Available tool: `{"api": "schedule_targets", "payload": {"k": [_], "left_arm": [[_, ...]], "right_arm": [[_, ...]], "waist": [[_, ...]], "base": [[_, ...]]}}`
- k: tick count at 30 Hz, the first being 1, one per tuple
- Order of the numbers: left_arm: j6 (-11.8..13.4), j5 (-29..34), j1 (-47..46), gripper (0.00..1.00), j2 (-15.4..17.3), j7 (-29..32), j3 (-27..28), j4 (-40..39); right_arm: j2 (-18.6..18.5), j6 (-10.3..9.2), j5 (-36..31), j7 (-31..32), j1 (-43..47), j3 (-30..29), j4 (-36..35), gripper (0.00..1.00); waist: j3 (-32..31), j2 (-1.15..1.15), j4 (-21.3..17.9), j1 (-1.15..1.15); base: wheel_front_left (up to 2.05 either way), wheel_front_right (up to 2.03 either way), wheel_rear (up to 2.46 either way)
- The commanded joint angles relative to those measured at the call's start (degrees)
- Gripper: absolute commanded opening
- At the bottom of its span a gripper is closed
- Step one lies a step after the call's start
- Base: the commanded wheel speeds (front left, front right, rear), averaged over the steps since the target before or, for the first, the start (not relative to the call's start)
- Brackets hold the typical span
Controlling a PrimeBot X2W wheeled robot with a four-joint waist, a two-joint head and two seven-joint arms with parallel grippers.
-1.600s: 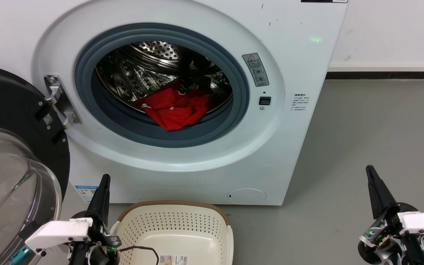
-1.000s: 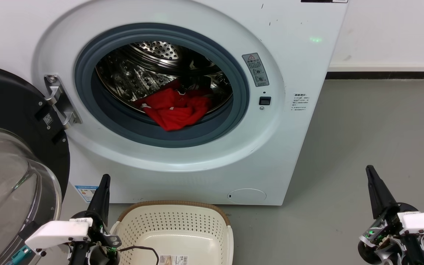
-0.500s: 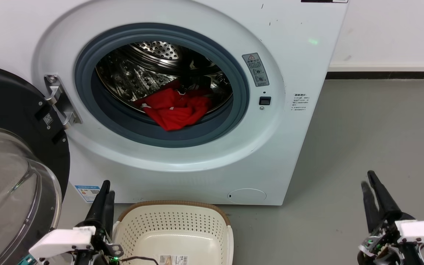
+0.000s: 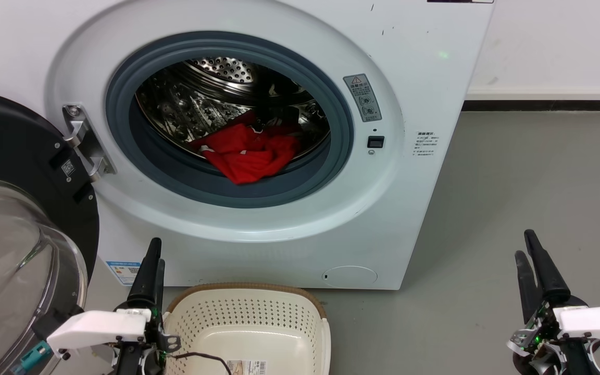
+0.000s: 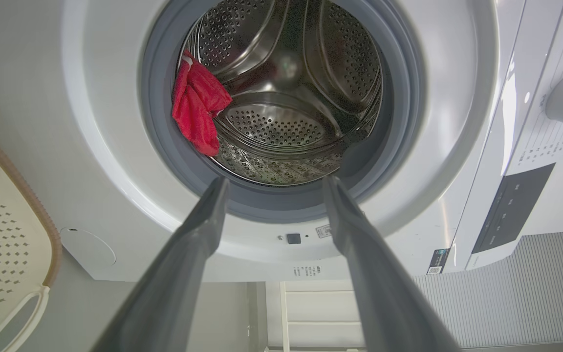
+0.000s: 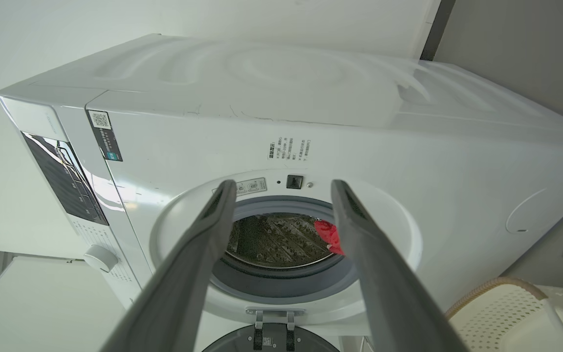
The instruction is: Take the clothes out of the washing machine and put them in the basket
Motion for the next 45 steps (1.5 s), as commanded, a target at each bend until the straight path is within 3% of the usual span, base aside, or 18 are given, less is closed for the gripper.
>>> {"api": "schedule_targets", "payload": {"k": [1, 23, 45], "left_arm": [[-0.01, 1.79, -2.06, 1.0, 0.31, -0.45, -0.35, -1.56], [-0.01, 29.42, -3.44, 1.0, 0.21, -5.46, -2.49, -6.75], [0.07, 50.01, -4.14, 1.0, 0.43, -9.48, -4.25, -5.87]], "right_arm": [[-0.03, 0.01, -1.59, -0.58, -0.42, 0.07, -1.53, 1.0], [-0.01, 0.01, -34.21, -5.61, 0.66, 1.35, -7.36, 1.0], [0.02, 0.01, -56.04, -9.6, 1.95, 1.87, -7.28, 1.0]], "waist": [[0.02, 0.0, 0.02, 0.0], [0.53, 0.0, 0.43, 0.0], [0.71, 0.0, 0.92, 0.0]], "base": [[0.0, 0.0, 0.0], [0.0, 0.0, 0.0], [0.0, 0.0, 0.0]]}}
